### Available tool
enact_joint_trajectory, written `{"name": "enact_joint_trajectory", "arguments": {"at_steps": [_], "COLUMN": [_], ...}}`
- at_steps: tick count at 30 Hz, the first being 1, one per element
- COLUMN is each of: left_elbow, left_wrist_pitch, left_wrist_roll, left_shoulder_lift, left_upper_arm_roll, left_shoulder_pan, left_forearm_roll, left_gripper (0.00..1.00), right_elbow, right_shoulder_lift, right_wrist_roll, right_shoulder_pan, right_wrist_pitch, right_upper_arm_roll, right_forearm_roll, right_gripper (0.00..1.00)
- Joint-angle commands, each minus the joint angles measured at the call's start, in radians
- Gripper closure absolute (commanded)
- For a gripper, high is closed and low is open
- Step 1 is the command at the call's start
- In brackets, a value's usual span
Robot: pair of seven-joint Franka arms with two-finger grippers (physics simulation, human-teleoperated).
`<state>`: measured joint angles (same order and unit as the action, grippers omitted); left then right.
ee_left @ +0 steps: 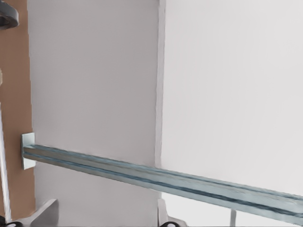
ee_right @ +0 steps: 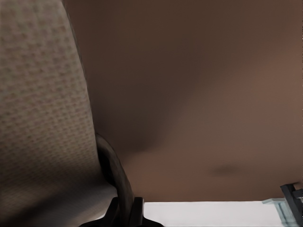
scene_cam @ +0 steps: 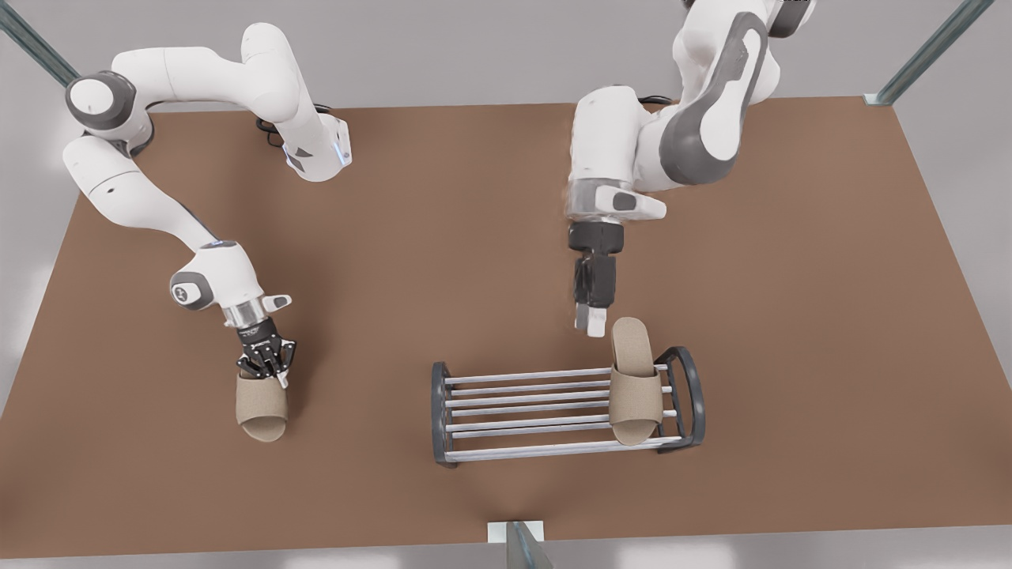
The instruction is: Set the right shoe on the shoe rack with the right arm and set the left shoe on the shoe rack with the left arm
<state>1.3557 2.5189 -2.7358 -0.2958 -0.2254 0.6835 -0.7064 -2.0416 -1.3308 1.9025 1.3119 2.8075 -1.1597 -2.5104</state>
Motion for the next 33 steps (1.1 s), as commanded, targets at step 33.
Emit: {"name": "enact_joint_trajectory", "arguments": {"at_steps": [33], "left_elbow": [-0.122], "left_wrist_pitch": [-1.279], "left_wrist_roll": [2.937], "left_shoulder_lift": [0.141], "left_upper_arm_roll": [0.077], "left_shoulder_pan": [-0.446], "left_forearm_roll": [0.673], "left_gripper": [0.0], "right_elbow": [0.215], "right_shoulder_lift": [0.476], "right_wrist_roll": [-0.013], "right_shoulder_pan": [-0.509], "right_wrist_pitch": [-0.103], "right_upper_arm_roll": [-0.273], "right_forearm_roll": [0.956], "right_gripper": [0.79]}}
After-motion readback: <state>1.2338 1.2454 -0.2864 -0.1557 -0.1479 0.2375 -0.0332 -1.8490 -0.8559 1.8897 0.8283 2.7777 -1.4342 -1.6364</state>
